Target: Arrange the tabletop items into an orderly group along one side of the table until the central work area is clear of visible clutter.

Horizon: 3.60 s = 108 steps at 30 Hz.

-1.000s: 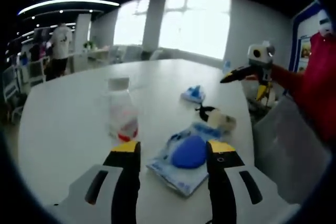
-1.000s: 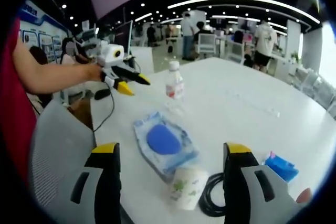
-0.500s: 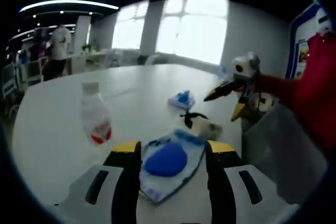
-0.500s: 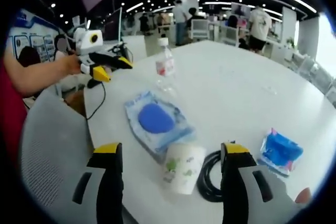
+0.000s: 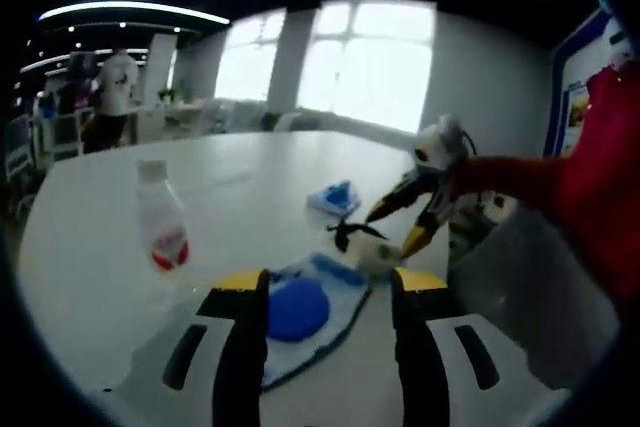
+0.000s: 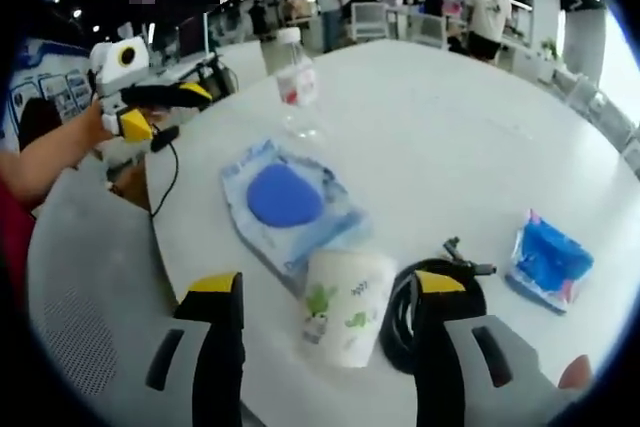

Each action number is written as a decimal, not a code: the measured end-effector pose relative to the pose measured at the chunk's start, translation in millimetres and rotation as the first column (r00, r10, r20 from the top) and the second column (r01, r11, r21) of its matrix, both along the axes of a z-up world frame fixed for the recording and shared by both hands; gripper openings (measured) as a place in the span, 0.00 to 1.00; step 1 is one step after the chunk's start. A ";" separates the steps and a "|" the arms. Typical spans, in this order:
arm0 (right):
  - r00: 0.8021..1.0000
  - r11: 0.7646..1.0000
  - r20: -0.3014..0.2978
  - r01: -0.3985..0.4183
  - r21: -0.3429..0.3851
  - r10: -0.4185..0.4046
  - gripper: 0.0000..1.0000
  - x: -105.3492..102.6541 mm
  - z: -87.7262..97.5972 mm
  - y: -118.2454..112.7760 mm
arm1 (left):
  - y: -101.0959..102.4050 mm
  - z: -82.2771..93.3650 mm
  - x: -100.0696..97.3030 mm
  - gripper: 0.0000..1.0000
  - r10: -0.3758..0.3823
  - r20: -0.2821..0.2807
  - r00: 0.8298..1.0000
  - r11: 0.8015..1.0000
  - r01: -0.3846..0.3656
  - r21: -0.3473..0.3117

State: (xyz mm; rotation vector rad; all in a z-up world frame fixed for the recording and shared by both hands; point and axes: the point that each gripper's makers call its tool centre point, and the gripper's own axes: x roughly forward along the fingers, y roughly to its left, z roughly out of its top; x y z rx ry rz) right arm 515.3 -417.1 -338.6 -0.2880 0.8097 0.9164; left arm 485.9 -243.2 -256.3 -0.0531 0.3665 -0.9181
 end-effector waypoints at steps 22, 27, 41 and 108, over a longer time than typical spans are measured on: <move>0.996 0.997 -0.087 0.002 -0.071 -0.008 0.61 7.8 -22.8 4.0 | -17.4 11.3 -47.8 0.76 -0.116 0.008 0.993 0.992 0.116 -0.057; 0.995 0.994 -0.104 -0.009 -0.105 -0.002 0.59 12.2 -27.3 5.8 | -21.0 10.1 -52.6 0.80 -0.127 -0.005 0.992 0.990 0.127 -0.060; 0.980 0.985 -0.197 0.000 -0.174 -0.035 0.51 15.8 -37.4 8.0 | -18.5 6.3 -55.3 0.76 -0.101 -0.008 0.995 0.993 0.100 -0.064; 0.994 0.993 0.088 -0.079 0.092 0.071 0.39 32.5 30.7 21.0 | -30.6 16.7 -46.1 0.71 -0.117 -0.016 0.993 0.992 0.116 -0.054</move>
